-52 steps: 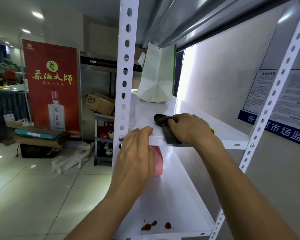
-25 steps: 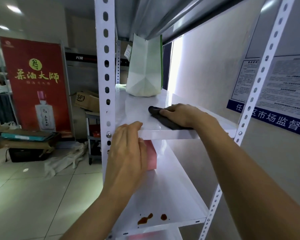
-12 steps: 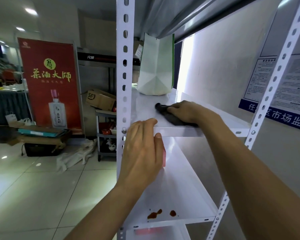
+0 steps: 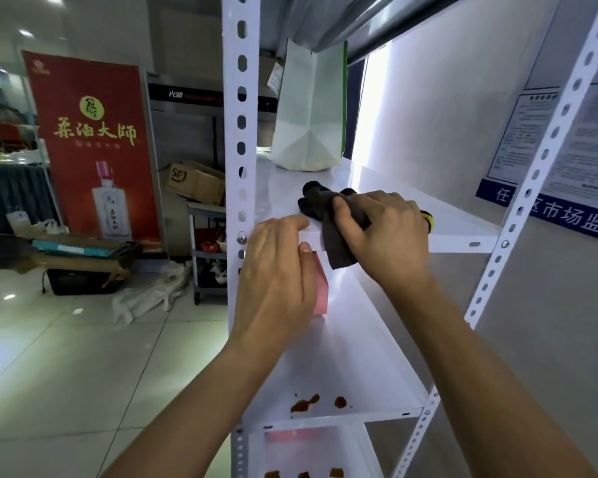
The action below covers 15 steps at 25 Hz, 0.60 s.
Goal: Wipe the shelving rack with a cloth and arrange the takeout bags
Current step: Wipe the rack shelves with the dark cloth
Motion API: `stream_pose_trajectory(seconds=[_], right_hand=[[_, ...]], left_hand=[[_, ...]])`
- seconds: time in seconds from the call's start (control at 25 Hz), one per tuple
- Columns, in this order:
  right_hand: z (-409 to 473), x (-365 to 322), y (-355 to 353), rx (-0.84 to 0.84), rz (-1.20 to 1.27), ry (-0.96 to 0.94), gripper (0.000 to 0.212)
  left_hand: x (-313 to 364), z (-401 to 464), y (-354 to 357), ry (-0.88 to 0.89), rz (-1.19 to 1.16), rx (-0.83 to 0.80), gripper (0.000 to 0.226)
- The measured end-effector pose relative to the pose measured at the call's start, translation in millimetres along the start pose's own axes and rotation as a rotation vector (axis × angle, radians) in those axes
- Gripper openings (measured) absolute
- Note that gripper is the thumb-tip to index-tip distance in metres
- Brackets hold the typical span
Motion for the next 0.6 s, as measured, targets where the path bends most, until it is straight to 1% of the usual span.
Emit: stream_pose_trajectory(seconds=[0.04, 0.12, 0.2, 0.28, 0.4, 0.52, 0.6], right_hand=[[-3.2, 8.6, -1.3, 0.073, 0.019, -0.013, 0.041], [-6.9, 33.2, -5.8, 0.16, 0.014, -0.003, 0.043], [-7.9, 59.1, -14.3, 0.182, 0.008, 0.079, 0.048], [-7.2, 76.1, -22.3, 0.166, -0.027, 0.167, 0.052], [-16.0, 77.8, -30.5, 0.155, -0.029, 0.193, 0.051], [-39.3, 68.7, -41.7, 0.275, 0.056, 0.18, 0.049], [-68.9, 67.8, -43.2, 0.35, 0.082, 0.199, 0.048]], left_hand=[[-0.7, 0.4, -1.0, -0.003, 0.001, -0.01, 0.027], [-0.5, 0.6, -3.4, 0.006, 0.0, -0.027, 0.029], [0.7, -0.3, -5.3, 0.03, 0.001, -0.043, 0.029], [0.5, -0.7, -5.5, 0.043, 0.004, -0.045, 0.029], [-2.4, -3.7, -5.5, 0.082, 0.026, -0.059, 0.027], [-7.3, -7.5, -5.5, 0.187, 0.065, -0.085, 0.028], [-11.8, -12.8, -6.7, 0.234, 0.119, -0.113, 0.033]])
Point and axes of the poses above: each hand's wrist, its own z-axis towards the middle knuckle, its own y-axis out of the palm, x = y × z, the point moved 1 cm from there along z, towards the middle knuckle, and after that the axes turned 7 degrees about x, right-handed, at the moved point
